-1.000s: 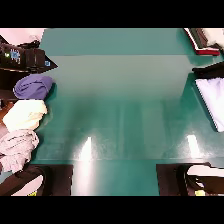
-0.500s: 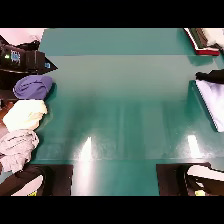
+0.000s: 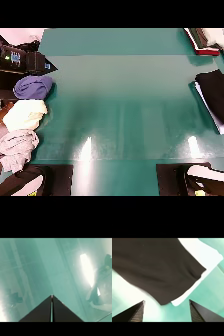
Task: Fold the shirts.
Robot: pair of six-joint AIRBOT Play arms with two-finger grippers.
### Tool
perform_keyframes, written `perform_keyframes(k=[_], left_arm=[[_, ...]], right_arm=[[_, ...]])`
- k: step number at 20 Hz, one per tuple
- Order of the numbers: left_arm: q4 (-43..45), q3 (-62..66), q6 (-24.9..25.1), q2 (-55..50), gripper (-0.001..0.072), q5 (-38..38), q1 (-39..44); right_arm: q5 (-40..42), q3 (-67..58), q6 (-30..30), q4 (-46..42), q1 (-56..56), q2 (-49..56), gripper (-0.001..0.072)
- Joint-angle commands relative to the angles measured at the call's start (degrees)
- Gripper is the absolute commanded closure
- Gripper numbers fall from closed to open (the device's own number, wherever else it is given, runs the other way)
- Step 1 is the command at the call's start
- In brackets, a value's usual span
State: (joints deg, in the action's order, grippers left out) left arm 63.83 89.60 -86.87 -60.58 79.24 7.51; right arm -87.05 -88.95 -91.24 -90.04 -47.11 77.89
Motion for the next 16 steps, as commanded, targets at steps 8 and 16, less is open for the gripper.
perform_keyframes(k=[8,16], left_arm=[[-0.04,0.00,0.22,0.00,0.0684,-0.42,-0.04],[-0.04,0.00,0.24,0.00,0.0684,-0.42,-0.04]], right_arm=[[-5.77,-10.56,-3.67,6.54,9.42,-0.07,0.0439],[-7.39,-16.52,-3.15,14.47,33.64,-0.07,0.0695]])
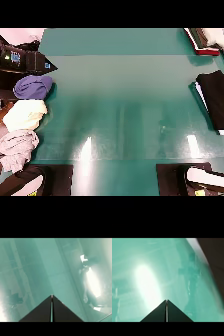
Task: Fold the shirts.
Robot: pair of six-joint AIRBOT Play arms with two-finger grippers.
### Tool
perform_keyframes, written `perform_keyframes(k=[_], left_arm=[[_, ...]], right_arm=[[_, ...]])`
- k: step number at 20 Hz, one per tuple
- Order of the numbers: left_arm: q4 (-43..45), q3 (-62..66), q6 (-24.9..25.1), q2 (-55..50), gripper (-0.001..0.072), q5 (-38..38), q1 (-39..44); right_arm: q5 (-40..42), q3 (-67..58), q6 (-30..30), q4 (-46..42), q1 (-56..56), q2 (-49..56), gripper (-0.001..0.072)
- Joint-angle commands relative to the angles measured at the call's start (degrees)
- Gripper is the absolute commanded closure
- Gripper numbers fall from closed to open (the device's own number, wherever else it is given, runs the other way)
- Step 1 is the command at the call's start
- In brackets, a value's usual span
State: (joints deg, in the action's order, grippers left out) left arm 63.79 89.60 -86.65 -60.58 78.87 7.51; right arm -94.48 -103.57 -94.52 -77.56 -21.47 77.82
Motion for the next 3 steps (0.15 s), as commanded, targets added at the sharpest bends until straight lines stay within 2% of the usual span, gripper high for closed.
perform_keyframes(k=[1,3], left_arm=[[0.00,0.00,0.00,0.00,0.0684,-0.04,-0.04],[0.00,-0.02,0.00,-0.02,0.0684,-0.04,-0.04]], right_arm=[[0.79,-2.32,0.13,1.92,10.69,0.00,0.0695],[1.92,-2.51,0.13,1.92,14.69,0.00,0.0695]])
